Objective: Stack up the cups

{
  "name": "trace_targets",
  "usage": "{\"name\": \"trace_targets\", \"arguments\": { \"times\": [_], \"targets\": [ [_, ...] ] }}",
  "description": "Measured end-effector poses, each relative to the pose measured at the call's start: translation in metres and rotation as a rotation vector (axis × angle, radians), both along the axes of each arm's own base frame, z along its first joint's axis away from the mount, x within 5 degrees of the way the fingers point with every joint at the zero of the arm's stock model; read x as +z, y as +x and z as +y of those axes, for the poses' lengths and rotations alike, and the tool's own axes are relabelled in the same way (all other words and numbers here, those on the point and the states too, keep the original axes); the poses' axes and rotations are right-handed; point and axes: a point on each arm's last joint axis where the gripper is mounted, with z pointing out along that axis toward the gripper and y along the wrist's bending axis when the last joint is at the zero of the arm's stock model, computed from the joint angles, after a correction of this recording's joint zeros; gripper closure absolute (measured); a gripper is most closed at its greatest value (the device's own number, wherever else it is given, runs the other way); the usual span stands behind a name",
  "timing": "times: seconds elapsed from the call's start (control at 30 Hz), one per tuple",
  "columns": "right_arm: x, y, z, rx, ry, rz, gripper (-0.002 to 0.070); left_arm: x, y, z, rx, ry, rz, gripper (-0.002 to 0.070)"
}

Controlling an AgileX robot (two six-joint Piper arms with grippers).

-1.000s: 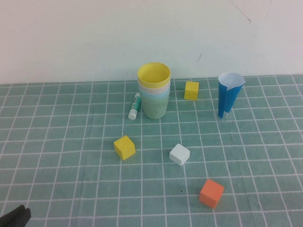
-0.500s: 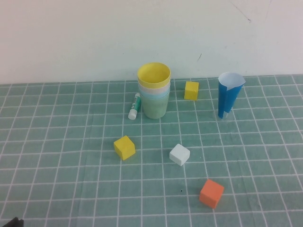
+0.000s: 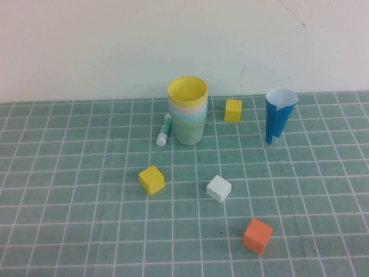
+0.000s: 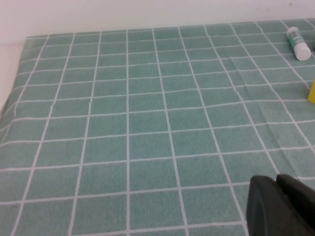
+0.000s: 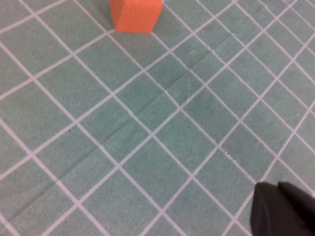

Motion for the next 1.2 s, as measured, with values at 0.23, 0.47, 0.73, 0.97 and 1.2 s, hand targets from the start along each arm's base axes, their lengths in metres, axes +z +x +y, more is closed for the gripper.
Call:
{"name": "trace_targets", "arguments": {
  "times": [0.23,0.47,0.73,0.97,1.2],
  "targets": [
    [0.0000,0.0000,0.0000,0.000,0.000,0.000,0.0678,0.0000,0.0000,0.0002,0.004,0.000,0.000,0.0676],
    [0.0000,0.0000,0.0000,0.000,0.000,0.000,0.0678,0.0000,0.0000,0.0002,0.004,0.000,0.000,0.0676],
    [0.0000,0.0000,0.0000,0.000,0.000,0.000,0.0678,0.0000,0.0000,0.0002,0.005,0.000,0.000,0.0676],
    [0.0000,0.0000,0.0000,0.000,0.000,0.000,0.0678,-0.0002,0.0000,0.0030,0.070,-0.024,0.003,0.0676],
    [0.0000,0.0000,0.0000,0.000,0.000,0.000,0.0678,-0.0002,0.0000,0.0031,0.069,-0.005,0.003,0.0676]
  ]
}}
